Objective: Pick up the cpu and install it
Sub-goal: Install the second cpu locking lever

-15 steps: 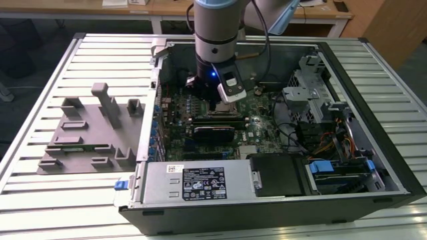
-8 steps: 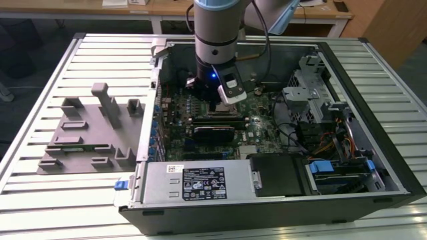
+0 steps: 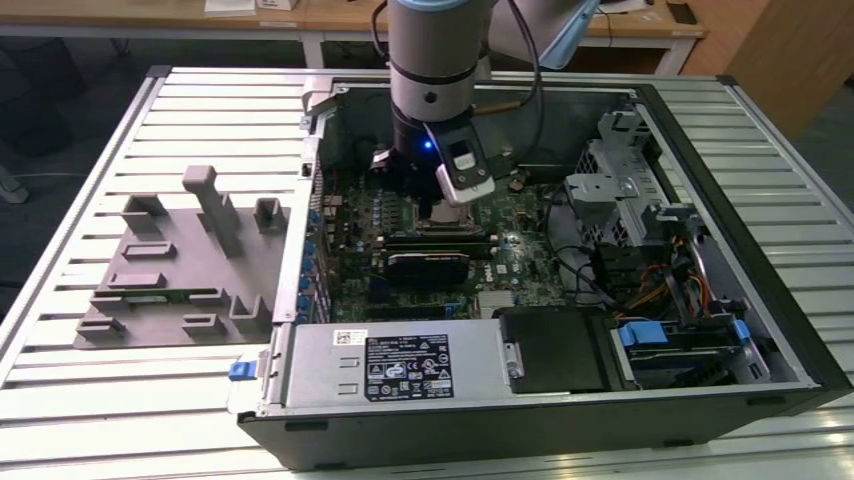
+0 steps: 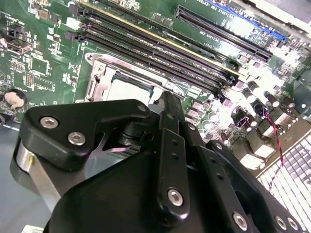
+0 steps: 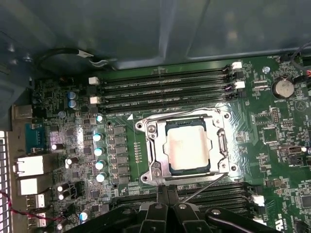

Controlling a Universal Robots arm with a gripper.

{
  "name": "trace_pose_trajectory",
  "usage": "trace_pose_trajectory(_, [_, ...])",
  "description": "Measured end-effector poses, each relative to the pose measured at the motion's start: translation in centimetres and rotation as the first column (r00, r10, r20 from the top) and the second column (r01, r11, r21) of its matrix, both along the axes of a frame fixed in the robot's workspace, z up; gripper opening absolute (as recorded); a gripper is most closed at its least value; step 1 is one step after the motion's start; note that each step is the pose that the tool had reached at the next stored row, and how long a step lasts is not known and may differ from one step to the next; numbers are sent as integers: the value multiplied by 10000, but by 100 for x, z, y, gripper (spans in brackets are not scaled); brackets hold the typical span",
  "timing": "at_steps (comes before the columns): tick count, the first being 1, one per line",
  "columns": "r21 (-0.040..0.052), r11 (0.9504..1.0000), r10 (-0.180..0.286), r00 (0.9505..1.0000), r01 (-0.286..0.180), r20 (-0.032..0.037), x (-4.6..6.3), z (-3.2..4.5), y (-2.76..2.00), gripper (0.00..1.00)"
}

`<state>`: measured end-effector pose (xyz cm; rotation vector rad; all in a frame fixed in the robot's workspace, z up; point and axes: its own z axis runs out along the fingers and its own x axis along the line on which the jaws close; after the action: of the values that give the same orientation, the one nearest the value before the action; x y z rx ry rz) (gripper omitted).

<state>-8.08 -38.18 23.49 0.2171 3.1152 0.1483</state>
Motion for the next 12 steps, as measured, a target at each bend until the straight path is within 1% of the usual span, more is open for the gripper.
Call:
trace_pose_trajectory(9, [22, 10000, -1, 10000, 1, -1, 3, 96, 0, 11])
trace_pose_trajectory(12, [26, 10000, 0, 10000, 0, -2, 18, 102, 0, 11])
